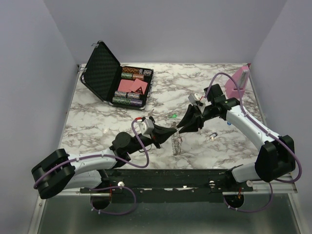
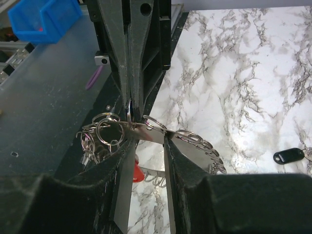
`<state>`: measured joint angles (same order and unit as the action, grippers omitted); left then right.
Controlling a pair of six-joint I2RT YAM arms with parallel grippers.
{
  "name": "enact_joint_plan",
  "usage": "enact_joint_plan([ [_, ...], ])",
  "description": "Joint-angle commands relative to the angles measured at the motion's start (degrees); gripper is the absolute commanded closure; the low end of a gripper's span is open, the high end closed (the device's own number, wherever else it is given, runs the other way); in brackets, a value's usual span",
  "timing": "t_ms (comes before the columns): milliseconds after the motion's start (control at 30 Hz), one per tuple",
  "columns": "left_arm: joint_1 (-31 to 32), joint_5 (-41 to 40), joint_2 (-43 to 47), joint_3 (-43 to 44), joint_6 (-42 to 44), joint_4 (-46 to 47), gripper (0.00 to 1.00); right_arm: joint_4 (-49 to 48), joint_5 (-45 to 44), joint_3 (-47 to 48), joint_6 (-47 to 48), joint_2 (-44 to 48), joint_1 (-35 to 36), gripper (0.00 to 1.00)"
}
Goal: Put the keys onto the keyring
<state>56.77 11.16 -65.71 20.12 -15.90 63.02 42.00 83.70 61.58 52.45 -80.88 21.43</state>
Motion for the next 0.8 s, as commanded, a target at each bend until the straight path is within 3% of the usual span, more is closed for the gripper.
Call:
enact_joint_plan([
  [0, 0.36, -1.22, -0.38, -0.34, -1.15, 4.12, 1.00, -0.69, 4.63, 0.12, -0.59, 0.81, 0.37, 0.63],
  [767, 0.36, -2.46, -0.64, -0.78, -0.62, 2.10, 1.00, -0.95, 4.80, 0.82, -2.17, 1.08, 0.01, 0.61],
])
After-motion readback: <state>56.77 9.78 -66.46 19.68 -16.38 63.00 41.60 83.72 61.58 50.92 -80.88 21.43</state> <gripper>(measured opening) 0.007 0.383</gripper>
